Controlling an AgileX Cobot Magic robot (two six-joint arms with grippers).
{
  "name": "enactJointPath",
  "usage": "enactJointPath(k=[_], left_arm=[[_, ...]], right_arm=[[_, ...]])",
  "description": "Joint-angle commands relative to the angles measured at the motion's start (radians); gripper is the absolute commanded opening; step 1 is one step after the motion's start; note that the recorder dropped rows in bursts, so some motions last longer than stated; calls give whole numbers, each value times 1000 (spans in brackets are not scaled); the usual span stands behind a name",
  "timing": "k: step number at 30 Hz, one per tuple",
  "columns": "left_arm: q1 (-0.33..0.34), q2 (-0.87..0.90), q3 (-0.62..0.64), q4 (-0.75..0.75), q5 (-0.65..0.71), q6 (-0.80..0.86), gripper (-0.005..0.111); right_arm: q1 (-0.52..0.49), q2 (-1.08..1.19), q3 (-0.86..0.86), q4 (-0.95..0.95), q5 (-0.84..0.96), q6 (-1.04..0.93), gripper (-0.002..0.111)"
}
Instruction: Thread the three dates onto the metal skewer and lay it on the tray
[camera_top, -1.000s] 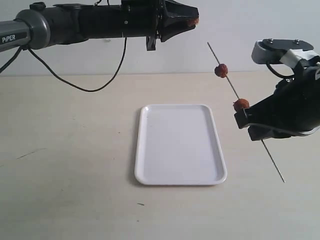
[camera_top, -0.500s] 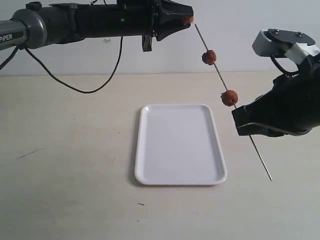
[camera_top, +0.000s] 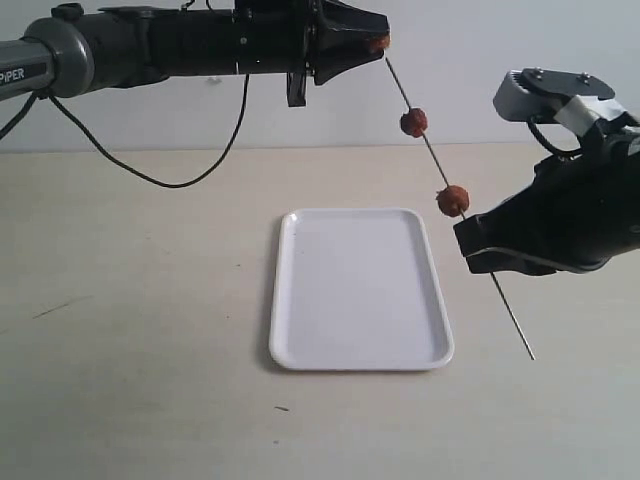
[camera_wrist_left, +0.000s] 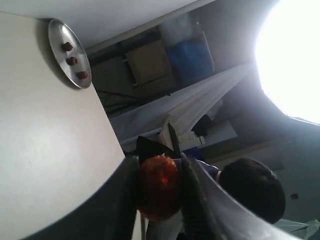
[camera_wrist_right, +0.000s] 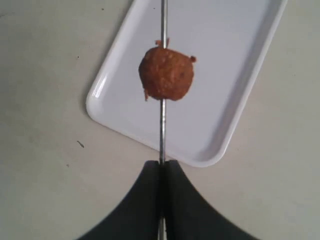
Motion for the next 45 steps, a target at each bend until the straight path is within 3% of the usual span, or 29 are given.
enactJointPath(k=[1,16,27,40,45], left_arm=[[0,-7,0,17,23,-5,29],[-25,-7,0,19,31,-1,29],[-65,-7,0,123,44,-2,29],[-65,-7,0,74,-11,0,29],[-59,-7,0,27,-50,0,29]], right_arm=[[-2,3,4,12,-27,-14,0],[-2,3,4,29,-15,-29,0],[-2,3,2,96,-40,-112,0],[-2,3,2,93,35,-104,0],[-2,1,2,23,35,-7,0]])
